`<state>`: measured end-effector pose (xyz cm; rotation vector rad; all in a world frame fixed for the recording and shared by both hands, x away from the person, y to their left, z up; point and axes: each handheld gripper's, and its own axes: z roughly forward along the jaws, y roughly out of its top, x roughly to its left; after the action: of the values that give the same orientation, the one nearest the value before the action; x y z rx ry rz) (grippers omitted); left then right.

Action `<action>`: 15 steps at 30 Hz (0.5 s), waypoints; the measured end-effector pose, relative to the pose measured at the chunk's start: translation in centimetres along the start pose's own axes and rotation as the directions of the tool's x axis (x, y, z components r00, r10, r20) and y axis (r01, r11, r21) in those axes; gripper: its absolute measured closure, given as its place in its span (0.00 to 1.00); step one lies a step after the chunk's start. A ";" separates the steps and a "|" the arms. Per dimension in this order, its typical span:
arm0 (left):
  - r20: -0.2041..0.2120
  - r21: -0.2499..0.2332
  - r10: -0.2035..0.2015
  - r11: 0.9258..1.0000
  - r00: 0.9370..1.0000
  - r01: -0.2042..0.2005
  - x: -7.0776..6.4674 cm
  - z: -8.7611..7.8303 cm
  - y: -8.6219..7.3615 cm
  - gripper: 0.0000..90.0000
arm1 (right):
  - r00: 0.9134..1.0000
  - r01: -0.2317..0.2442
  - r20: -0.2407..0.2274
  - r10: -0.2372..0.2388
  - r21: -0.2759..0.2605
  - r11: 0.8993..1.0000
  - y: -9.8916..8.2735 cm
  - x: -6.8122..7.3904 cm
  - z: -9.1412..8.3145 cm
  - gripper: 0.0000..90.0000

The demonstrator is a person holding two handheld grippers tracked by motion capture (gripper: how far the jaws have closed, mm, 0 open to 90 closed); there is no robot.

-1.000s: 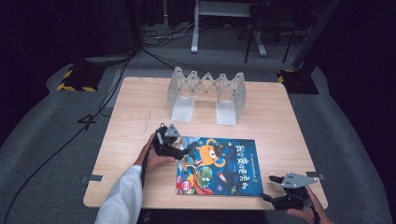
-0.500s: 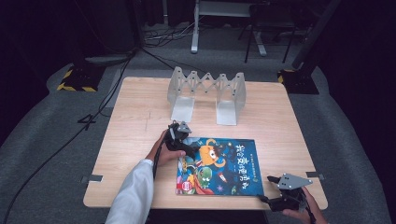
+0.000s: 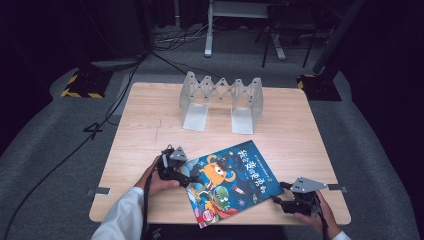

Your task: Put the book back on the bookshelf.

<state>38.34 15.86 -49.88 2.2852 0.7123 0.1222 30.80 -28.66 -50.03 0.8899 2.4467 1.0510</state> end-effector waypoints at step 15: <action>-0.012 -0.028 -0.020 0.999 1.000 0.020 -3.3 -3.2 -4.5 0.17 | 0.993 -0.083 0.085 0.081 0.017 0.996 4.7 -2.4 5.2 0.42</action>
<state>32.52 18.75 -50.17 2.2520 0.7352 0.1360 37.24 -25.02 -49.90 1.0275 2.3739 0.9968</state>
